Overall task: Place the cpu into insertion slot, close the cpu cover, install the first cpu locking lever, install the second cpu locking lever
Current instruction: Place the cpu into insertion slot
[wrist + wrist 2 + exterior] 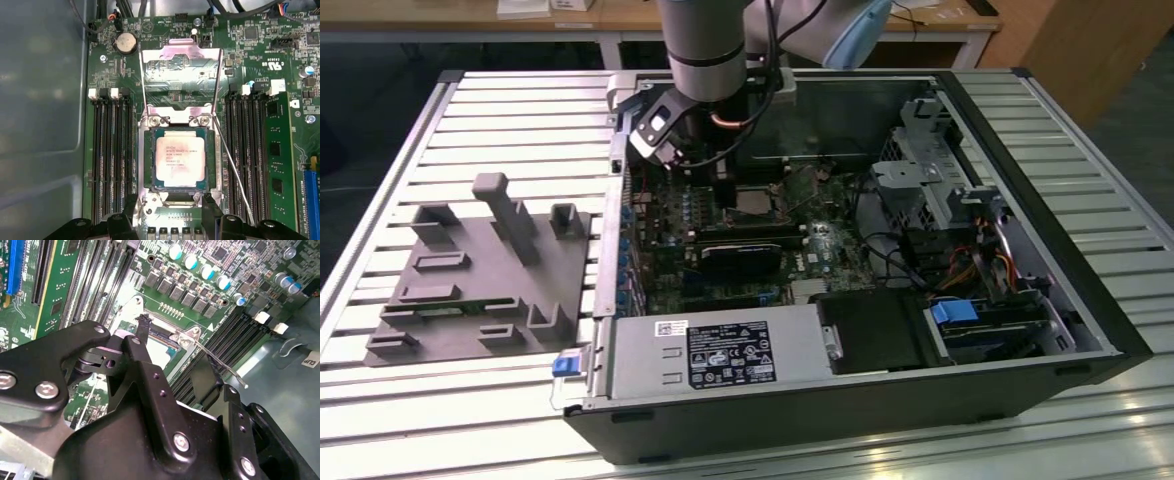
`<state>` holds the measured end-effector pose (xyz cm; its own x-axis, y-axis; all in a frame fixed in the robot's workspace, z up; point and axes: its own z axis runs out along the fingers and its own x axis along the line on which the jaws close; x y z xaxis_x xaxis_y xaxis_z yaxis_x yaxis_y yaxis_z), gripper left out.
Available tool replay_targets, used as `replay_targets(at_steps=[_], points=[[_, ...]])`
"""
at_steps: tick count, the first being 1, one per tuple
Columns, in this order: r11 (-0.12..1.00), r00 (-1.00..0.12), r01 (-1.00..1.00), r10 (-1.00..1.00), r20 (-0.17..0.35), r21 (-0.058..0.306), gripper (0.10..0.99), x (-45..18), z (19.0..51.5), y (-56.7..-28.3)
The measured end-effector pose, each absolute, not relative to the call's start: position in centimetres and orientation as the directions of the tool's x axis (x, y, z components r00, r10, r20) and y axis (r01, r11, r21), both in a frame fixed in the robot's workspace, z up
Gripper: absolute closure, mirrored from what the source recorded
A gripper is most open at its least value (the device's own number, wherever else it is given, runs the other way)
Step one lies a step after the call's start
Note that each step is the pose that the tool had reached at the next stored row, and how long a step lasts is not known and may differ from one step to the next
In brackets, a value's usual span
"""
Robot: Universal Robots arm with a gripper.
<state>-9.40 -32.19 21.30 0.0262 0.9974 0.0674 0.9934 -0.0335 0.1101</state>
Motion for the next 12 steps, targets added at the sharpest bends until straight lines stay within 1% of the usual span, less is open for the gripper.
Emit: replay_targets(at_steps=[3, 9, 12], points=[[-0.033, 0.027, 0.994, 0.997, 0.067, 0.099, 0.478, -9.41, 21.31, -32.19], [-0.033, 0.027, 0.995, 0.997, 0.067, 0.097, 0.478, -9.4, 21.3, -32.19], [-0.033, 0.028, 0.996, 0.997, 0.067, 0.087, 0.478, -9.4, 21.3, -32.19]])
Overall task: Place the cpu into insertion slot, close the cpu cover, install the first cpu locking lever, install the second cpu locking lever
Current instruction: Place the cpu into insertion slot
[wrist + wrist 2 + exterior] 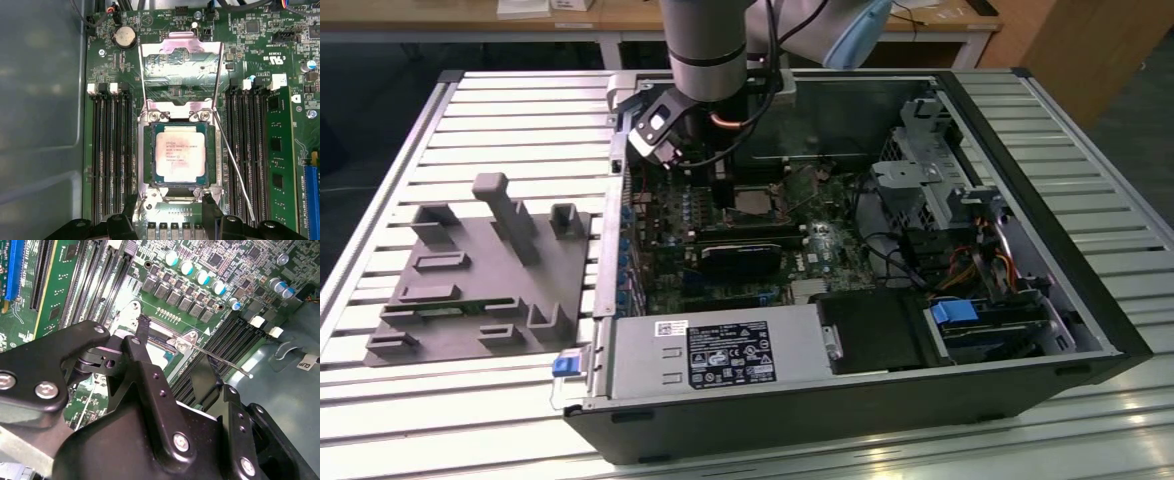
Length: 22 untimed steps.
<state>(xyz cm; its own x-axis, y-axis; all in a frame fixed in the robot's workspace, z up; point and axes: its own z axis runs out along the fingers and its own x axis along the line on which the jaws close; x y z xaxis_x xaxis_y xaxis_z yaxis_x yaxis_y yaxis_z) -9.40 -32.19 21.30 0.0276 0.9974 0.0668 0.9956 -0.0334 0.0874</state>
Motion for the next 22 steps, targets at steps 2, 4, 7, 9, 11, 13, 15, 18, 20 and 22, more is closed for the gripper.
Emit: replay_targets(at_steps=[2, 4, 7, 9, 11, 13, 15, 18, 20, 22], points=[[-0.033, 0.028, 0.996, 0.997, 0.067, 0.087, 0.478, -9.4, 21.3, -32.2], [-0.034, 0.028, 0.996, 0.997, 0.067, 0.087, 0.478, -9.4, 21.3, -32.2], [-0.033, 0.028, 0.996, 0.997, 0.067, 0.087, 0.478, -9.3, 21.3, -32.2], [-0.034, 0.028, 0.996, 0.997, 0.067, 0.087, 0.478, -9.1, 21.3, -32.2], [-0.033, 0.028, 0.996, 0.997, 0.067, 0.087, 0.478, -9.0, 21.3, -32.2], [-0.034, 0.028, 0.996, 0.997, 0.067, 0.087, 0.478, -8.8, 21.3, -32.2], [-0.034, 0.028, 0.996, 0.997, 0.067, 0.087, 0.478, -8.5, 21.3, -32.2], [-0.034, 0.028, 0.996, 0.997, 0.067, 0.087, 0.478, -8.0, 21.3, -32.2], [-0.034, 0.028, 0.996, 0.997, 0.067, 0.087, 0.478, -7.6, 21.3, -32.2], [-0.033, 0.028, 0.996, 0.997, 0.067, 0.087, 0.478, -7.2, 21.3, -32.2]])
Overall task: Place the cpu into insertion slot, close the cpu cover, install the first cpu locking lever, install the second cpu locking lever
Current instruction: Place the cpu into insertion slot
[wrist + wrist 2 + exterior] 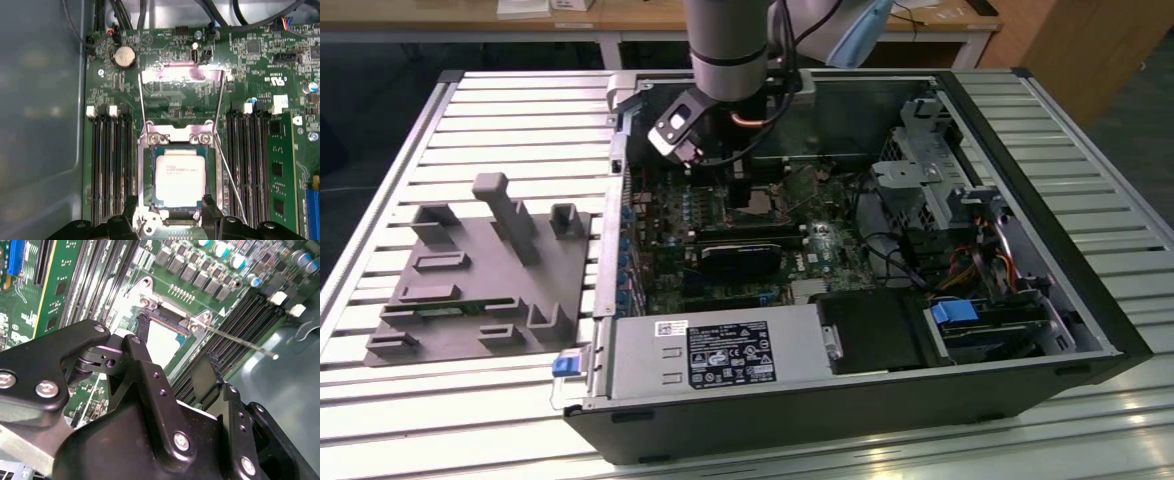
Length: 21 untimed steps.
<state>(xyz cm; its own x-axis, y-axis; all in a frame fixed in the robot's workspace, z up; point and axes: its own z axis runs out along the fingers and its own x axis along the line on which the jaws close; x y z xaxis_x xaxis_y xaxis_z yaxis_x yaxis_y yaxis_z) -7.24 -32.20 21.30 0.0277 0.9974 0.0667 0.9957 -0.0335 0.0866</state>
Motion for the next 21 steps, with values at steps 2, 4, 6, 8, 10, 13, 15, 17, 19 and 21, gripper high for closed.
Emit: replay_targets(at_steps=[2, 4, 6, 8, 10, 13, 15, 17, 19, 21], points=[[-0.034, 0.028, 0.996, 0.997, 0.067, 0.087, 0.478, -7.0, 21.3, -32.2], [-0.034, 0.028, 0.996, 0.997, 0.066, 0.087, 0.478, -6.9, 21.3, -32.3], [-0.034, 0.028, 0.996, 0.998, 0.065, 0.087, 0.478, -6.8, 21.3, -32.4], [-0.033, 0.028, 0.996, 0.998, 0.063, 0.087, 0.478, -6.7, 21.2, -32.4], [-0.033, 0.028, 0.996, 0.998, 0.062, 0.087, 0.478, -6.6, 21.1, -32.4], [-0.033, 0.028, 0.996, 0.998, 0.061, 0.086, 0.478, -6.5, 20.9, -32.4], [-0.033, 0.028, 0.996, 0.998, 0.06, 0.086, 0.478, -6.4, 20.8, -32.4], [-0.033, 0.028, 0.996, 0.998, 0.058, 0.086, 0.478, -6.2, 20.7, -32.4], [-0.033, 0.028, 0.996, 0.998, 0.056, 0.086, 0.478, -6.1, 20.6, -32.4], [-0.033, 0.028, 0.996, 0.998, 0.053, 0.085, 0.478, -6.0, 20.6, -32.4]])
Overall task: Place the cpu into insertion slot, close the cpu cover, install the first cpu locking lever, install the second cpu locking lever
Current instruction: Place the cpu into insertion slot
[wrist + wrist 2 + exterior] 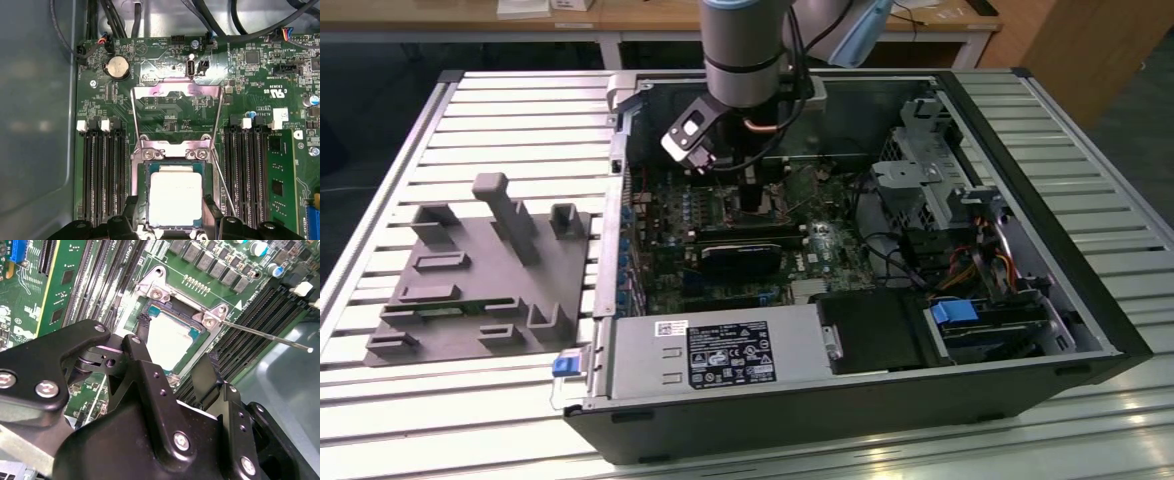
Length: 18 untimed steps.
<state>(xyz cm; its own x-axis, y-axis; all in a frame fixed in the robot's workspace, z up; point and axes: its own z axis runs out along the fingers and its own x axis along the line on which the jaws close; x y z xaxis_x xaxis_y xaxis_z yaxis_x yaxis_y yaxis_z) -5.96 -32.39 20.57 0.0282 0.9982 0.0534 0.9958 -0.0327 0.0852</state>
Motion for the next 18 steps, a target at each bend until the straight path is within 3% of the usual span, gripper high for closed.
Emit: replay_targets(at_steps=[18], points=[[-0.031, 0.028, 0.996, 0.999, 0.031, 0.085, 0.478, -5.47, 19.93, -32.42]])
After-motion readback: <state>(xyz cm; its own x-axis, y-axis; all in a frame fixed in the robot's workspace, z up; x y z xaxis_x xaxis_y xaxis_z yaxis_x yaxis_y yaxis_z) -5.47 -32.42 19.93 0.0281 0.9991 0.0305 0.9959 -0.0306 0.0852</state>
